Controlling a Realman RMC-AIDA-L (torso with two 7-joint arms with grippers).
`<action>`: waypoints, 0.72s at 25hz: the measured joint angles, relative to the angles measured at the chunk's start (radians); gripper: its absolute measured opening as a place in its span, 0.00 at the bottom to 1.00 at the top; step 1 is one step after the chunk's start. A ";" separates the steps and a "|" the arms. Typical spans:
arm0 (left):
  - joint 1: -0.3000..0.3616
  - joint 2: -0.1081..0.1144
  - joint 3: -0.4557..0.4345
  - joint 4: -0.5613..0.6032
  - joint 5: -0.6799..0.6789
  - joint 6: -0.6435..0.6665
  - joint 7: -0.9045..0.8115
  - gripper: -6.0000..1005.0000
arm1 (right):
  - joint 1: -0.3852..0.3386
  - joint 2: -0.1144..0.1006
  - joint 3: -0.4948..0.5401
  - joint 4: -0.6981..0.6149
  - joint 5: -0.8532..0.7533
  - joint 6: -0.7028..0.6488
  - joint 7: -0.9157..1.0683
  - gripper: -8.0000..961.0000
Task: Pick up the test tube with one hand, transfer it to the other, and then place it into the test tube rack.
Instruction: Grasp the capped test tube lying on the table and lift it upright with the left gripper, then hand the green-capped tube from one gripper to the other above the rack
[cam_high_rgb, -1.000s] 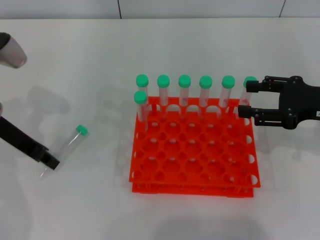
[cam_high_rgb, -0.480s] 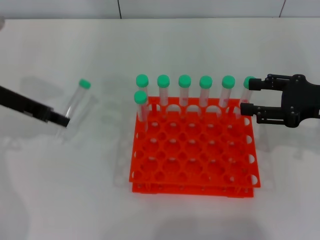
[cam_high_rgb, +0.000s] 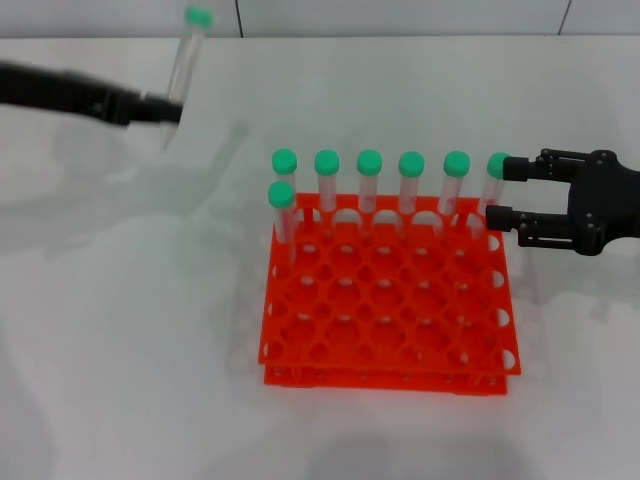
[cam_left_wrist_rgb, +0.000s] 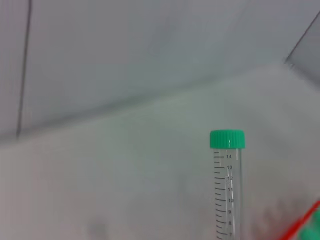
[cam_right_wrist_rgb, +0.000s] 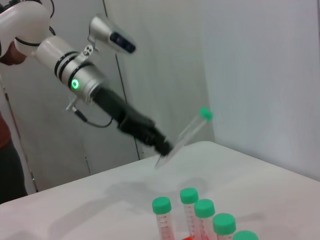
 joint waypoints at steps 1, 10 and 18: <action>-0.001 0.000 0.001 -0.004 -0.041 -0.013 0.027 0.18 | 0.000 0.000 0.002 0.000 0.000 -0.001 0.000 0.73; -0.056 -0.017 0.009 -0.119 -0.231 -0.107 0.200 0.18 | -0.005 -0.005 0.038 -0.001 0.003 -0.018 0.000 0.73; -0.091 -0.033 0.011 -0.230 -0.311 -0.095 0.326 0.18 | -0.006 -0.011 0.039 -0.013 0.004 -0.018 0.005 0.73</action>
